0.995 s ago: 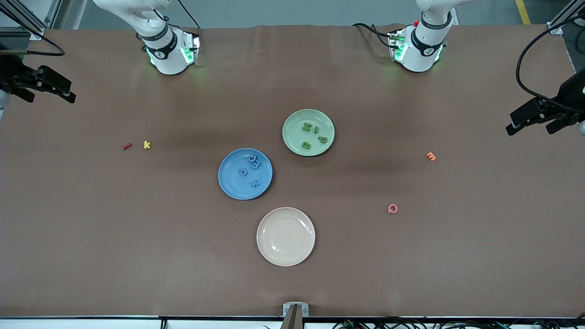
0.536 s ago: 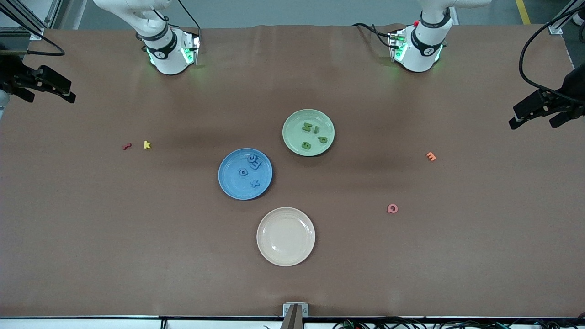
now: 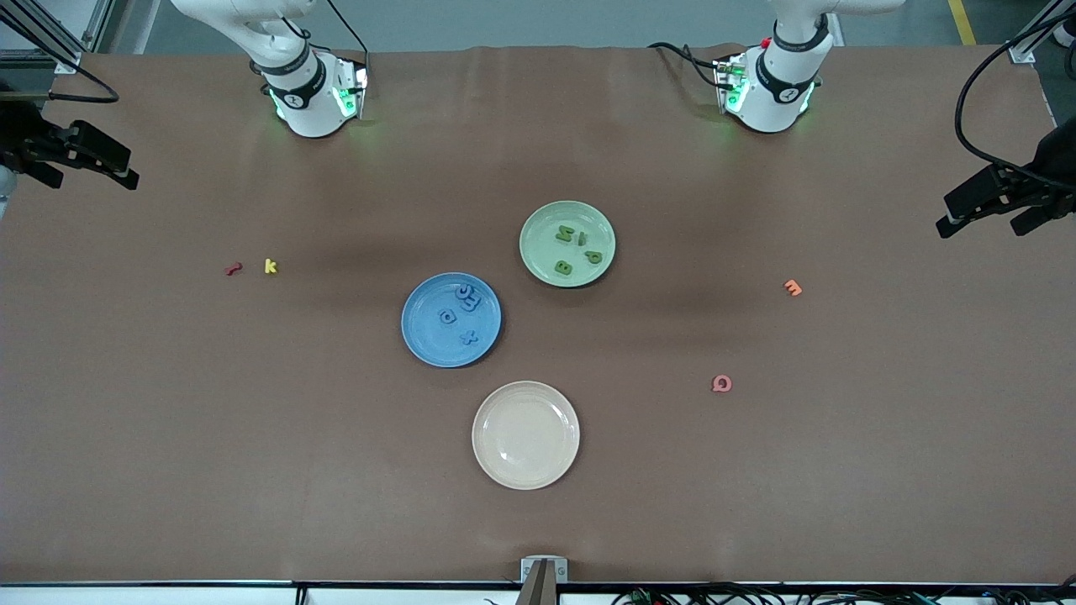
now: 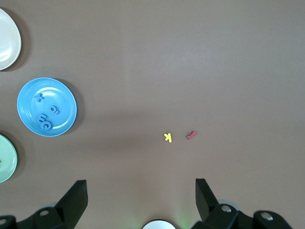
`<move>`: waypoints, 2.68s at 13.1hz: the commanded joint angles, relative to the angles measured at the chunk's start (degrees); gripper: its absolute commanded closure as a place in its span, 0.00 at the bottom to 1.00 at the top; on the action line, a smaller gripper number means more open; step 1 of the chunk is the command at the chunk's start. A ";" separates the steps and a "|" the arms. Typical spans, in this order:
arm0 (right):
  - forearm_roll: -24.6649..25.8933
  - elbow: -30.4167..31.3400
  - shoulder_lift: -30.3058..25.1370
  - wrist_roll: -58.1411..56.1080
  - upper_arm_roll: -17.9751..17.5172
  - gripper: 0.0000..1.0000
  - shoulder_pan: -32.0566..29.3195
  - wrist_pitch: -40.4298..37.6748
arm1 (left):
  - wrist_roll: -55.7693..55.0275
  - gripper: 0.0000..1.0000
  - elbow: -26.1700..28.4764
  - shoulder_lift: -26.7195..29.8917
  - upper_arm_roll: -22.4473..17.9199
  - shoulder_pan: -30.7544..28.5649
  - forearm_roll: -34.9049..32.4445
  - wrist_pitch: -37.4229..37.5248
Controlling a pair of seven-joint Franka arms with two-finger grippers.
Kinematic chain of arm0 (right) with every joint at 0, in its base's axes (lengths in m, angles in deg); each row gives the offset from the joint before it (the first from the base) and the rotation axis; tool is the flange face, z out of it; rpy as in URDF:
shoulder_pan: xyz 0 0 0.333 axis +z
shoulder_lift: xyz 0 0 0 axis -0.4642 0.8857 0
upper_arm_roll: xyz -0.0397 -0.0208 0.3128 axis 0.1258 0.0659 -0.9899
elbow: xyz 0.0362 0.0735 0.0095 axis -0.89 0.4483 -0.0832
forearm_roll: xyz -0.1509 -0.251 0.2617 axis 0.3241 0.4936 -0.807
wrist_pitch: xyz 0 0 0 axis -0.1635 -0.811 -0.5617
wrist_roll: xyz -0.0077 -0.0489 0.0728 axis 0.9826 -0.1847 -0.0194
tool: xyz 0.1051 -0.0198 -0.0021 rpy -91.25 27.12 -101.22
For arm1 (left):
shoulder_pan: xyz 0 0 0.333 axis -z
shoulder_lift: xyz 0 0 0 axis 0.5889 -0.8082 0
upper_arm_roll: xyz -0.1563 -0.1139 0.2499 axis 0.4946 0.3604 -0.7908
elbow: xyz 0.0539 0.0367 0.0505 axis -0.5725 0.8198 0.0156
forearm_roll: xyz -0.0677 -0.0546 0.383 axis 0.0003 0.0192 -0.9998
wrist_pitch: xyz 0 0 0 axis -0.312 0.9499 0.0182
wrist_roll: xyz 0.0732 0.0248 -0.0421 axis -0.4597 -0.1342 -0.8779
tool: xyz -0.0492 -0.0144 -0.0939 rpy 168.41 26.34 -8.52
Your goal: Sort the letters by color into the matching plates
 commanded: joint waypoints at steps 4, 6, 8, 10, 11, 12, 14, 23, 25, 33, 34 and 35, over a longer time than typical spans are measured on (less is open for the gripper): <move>0.14 1.32 -1.43 0.32 0.02 0.00 -0.06 0.38 | 0.01 0.00 -0.36 0.35 6.32 -6.13 0.54 0.71; 0.14 1.32 -1.43 0.32 0.02 0.00 -0.06 0.47 | 0.01 0.00 -0.36 0.35 6.85 -7.27 0.54 0.71; 0.14 1.32 -1.43 0.23 0.02 0.00 -0.06 0.47 | 0.01 0.00 -0.36 0.35 8.08 -8.15 0.63 0.62; 0.05 1.23 -1.34 0.32 0.02 0.00 -0.06 0.47 | 0.01 0.00 -0.44 0.35 8.08 -7.98 0.63 0.53; 0.05 1.23 -1.34 0.32 0.02 0.00 -0.06 0.47 | 0.01 0.00 -0.44 0.35 8.08 -7.98 0.63 0.45; 0.05 1.23 -1.34 0.32 0.02 0.00 0.03 0.38 | 0.01 0.00 -0.36 0.27 7.99 -7.89 0.54 0.45; 0.05 1.05 -1.34 0.32 0.02 0.00 0.03 0.29 | 0.01 0.00 -0.44 0.18 7.99 -8.07 0.54 0.18; 0.05 0.61 -1.17 0.49 0.02 0.00 -0.06 -0.06 | -0.16 0.00 -1.59 0.18 11.33 -7.72 -3.77 0.01; 0.05 0.61 -1.17 0.49 0.02 0.00 -0.06 -0.06 | -0.25 0.00 -1.67 0.18 11.24 -7.98 -2.81 0.01; -0.04 0.61 -1.08 0.49 0.02 0.00 0.03 0.03 | -0.16 0.00 -1.76 0.18 11.42 -7.80 -2.71 0.01; -0.04 0.61 -1.16 0.49 0.02 0.00 0.03 -0.06 | -0.16 0.00 -1.67 0.26 11.33 -7.89 -2.71 -0.08; -0.04 0.61 -1.08 0.49 0.02 0.00 0.03 -0.06 | -0.16 0.00 -1.76 0.27 11.33 -7.89 -2.71 -0.08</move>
